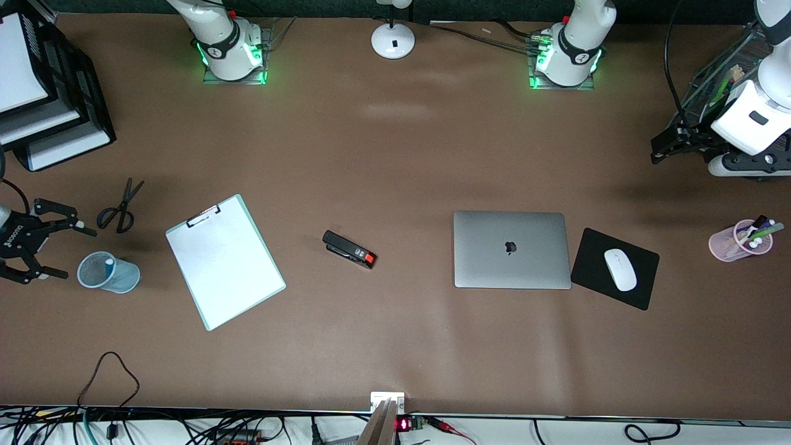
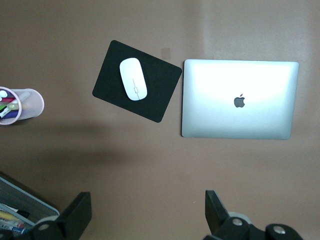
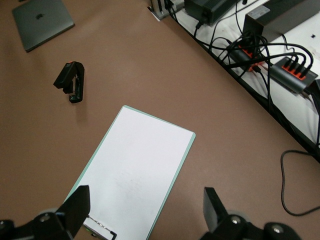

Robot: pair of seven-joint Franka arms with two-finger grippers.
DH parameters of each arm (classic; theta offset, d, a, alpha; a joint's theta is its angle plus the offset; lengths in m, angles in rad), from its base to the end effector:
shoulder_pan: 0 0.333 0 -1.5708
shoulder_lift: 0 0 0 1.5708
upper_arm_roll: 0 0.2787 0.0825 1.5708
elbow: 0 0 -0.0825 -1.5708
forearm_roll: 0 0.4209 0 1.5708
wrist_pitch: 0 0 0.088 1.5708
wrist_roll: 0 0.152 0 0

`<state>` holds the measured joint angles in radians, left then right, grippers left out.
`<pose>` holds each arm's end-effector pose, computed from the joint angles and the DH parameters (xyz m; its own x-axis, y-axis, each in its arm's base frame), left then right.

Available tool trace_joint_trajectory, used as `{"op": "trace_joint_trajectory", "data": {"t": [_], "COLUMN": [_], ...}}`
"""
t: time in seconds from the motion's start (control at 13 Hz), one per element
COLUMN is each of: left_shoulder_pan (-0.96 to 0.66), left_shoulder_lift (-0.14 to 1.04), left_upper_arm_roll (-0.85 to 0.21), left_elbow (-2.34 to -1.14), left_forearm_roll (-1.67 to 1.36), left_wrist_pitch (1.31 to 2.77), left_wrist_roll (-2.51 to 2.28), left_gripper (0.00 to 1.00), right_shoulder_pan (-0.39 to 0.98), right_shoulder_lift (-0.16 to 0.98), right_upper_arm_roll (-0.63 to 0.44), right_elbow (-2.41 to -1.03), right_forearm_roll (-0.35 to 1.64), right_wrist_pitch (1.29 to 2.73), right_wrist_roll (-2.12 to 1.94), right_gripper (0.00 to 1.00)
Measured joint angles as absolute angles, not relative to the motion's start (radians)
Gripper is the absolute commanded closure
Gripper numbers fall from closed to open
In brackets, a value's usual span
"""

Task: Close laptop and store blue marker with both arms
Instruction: 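Lower the marker into the pen cup and open the right gripper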

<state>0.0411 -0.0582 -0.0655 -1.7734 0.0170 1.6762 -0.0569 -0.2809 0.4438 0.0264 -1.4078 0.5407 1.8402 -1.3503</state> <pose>0.5764 -0.0122 0.4817 0.9988 0.0310 -0.0379 0.0301 -0.9993 -0.0228 0.7051 -0.1204 0.3766 0.5475 0.6845 0.4813 0.8224 -0.5465 -0.1584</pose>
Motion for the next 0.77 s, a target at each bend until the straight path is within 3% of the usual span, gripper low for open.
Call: {"op": "trace_joint_trajectory", "data": {"t": [0.46,0.77], "left_shoulder_pan": [0.041,0.041], "left_shoulder_lift": [-0.058,-0.058], "left_upper_arm_roll": [-0.065,-0.065], "left_elbow": [-1.773,-1.773], "left_forearm_roll": [0.017,0.017], "left_wrist_pitch": [1.676,1.676], "left_wrist_roll": [-0.057,-0.057], "left_gripper": [0.0,0.0], "right_shoulder_pan": [-0.154,-0.115], "right_shoulder_lift": [0.435,0.423], "right_upper_arm_roll": [0.029,0.029], "right_elbow": [-1.348,-1.303], "right_forearm_roll": [0.351,0.302], "right_wrist_pitch": [1.797,1.684], "right_wrist_roll": [-0.971,-0.682], "right_gripper": [0.0,0.0]}}
